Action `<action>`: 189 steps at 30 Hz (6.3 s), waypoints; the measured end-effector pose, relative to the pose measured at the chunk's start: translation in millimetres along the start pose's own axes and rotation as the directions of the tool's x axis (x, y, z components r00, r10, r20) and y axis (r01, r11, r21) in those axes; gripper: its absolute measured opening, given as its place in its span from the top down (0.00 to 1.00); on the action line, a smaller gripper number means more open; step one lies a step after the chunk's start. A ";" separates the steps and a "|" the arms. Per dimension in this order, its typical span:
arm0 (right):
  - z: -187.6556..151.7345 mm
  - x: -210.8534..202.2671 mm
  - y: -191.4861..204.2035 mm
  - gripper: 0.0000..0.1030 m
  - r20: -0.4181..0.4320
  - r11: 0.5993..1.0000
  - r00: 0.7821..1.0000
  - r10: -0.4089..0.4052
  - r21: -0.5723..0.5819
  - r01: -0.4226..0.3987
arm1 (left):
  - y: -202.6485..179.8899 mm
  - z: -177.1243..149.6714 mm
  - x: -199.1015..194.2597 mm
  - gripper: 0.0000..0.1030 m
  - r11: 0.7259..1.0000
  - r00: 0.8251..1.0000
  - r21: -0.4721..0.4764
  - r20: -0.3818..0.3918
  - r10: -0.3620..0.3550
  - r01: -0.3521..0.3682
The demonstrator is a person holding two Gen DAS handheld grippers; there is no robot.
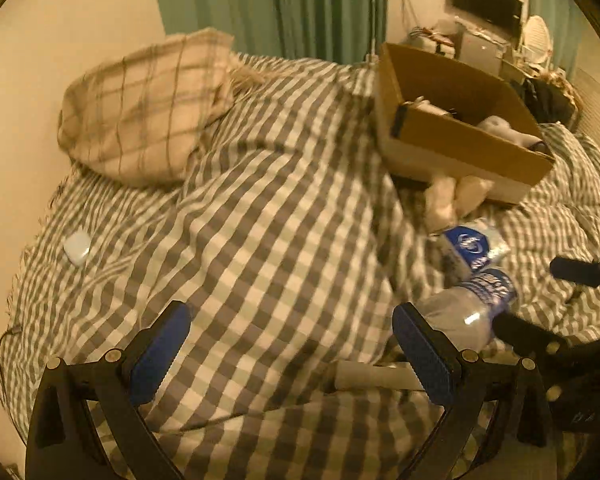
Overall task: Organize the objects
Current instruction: 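Grasp the blue-labelled water bottle with the right gripper while the left gripper grasps the blue tissue pack, then carry the bottle and tissue pack into the box and open both grippers, then grasp the white plastic tube with the right gripper while the left gripper grasps the lace cloth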
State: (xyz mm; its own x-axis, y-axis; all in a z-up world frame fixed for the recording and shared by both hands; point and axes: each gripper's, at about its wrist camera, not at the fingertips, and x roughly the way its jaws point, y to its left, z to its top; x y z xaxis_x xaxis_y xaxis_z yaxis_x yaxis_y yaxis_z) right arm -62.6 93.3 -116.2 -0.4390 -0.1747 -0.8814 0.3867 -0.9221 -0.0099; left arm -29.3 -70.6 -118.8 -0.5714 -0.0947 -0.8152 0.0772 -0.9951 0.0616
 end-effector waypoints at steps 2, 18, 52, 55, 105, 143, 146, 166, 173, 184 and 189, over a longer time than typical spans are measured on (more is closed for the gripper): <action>0.5 12.1 2.5 0.10 -0.030 1.000 1.000 0.005 -0.013 -0.006 | 3.7 0.5 5.1 0.00 1.000 1.000 -0.015 -0.015 0.000 -0.001; -3.4 34.3 11.8 0.13 -0.093 0.998 0.996 0.007 -0.056 -0.013 | 0.4 2.1 8.9 0.00 0.999 0.998 -0.023 -0.056 -0.023 0.022; 3.2 4.5 -159.6 0.13 0.018 0.953 0.979 -0.201 0.236 0.191 | -166.2 51.0 97.7 0.16 0.975 0.947 0.016 -0.244 -0.210 0.220; 3.3 0.6 -157.4 0.13 0.024 0.952 0.977 -0.210 0.233 0.199 | -160.5 51.4 85.8 0.17 0.968 0.943 0.003 -0.227 -0.245 0.252; 194.1 -13.8 -180.4 0.13 0.331 0.963 0.931 -0.152 0.264 0.064 | -158.9 226.5 82.2 0.17 0.926 0.942 0.228 0.076 -0.326 0.302; -0.7 -85.9 -43.7 0.07 0.249 0.995 0.965 -0.086 0.071 0.070 | -36.8 15.9 -37.0 0.00 0.993 0.996 0.101 0.055 -0.070 0.064; -9.4 -47.4 -25.4 0.07 0.152 0.999 0.987 -0.042 -0.017 0.045 | -33.6 -7.6 -14.5 0.00 0.992 1.000 0.123 -0.016 -0.017 0.019; -33.6 60.5 28.3 0.63 -0.248 0.949 0.958 0.145 -0.240 -0.205 | 1.7 -17.7 16.0 0.00 0.994 0.989 -0.023 -0.104 -0.106 0.104; -34.8 49.7 35.2 0.63 -0.217 0.937 0.965 0.150 -0.279 -0.208 | 2.9 -18.3 9.6 0.00 0.995 0.991 -0.036 -0.093 -0.095 0.092; -27.0 14.2 26.1 0.93 -0.072 0.967 0.988 0.137 -0.207 -0.150 | -1.7 -7.4 -6.1 0.00 0.996 0.994 -0.037 -0.069 -0.079 0.077; -13.1 -24.7 -19.6 0.94 0.079 0.995 0.993 0.082 -0.066 -0.077 | -21.1 10.5 -8.3 0.00 0.995 0.994 -0.008 -0.053 -0.095 0.095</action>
State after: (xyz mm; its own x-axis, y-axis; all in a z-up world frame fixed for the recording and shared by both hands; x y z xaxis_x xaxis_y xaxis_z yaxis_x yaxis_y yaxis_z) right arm -48.6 120.2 -100.5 -0.4686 -0.2767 -0.8390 0.4717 -0.8813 0.0272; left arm -34.8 -49.1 -107.3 -0.5320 0.0016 -0.8468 0.0293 -0.9994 -0.0203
